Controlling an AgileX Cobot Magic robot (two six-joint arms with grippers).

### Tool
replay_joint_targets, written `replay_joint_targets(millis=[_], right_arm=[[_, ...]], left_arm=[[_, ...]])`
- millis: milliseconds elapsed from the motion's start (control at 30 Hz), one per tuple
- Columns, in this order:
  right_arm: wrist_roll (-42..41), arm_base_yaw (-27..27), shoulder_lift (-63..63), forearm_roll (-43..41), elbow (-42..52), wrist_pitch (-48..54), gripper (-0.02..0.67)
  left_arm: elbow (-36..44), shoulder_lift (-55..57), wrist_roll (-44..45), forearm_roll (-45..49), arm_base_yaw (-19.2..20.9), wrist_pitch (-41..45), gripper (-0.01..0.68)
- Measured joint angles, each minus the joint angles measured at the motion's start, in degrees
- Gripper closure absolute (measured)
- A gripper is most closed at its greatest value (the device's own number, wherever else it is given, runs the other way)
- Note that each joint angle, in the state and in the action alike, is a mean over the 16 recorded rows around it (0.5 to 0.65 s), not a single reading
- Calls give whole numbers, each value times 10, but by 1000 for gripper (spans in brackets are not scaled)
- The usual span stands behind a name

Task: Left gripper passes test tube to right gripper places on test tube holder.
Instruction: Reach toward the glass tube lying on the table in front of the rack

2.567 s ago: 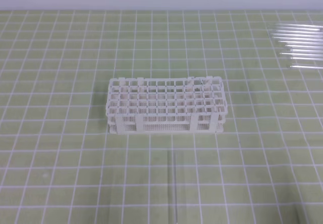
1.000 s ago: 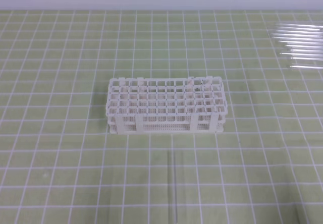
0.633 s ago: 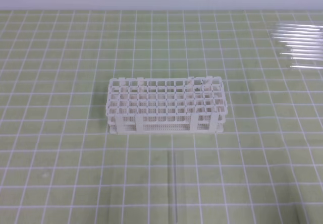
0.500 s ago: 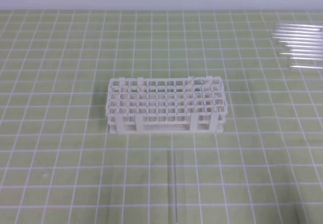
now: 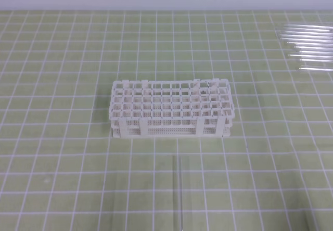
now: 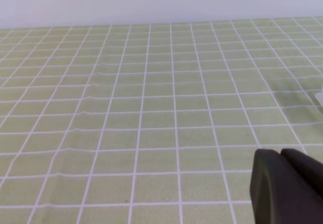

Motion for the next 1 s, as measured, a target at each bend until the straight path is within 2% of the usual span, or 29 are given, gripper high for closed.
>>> replay_joint_targets(millis=[1000], right_arm=[[0, 0, 0, 0, 0, 0, 666]], left_arm=[[-1, 1, 0, 0, 0, -5, 676]])
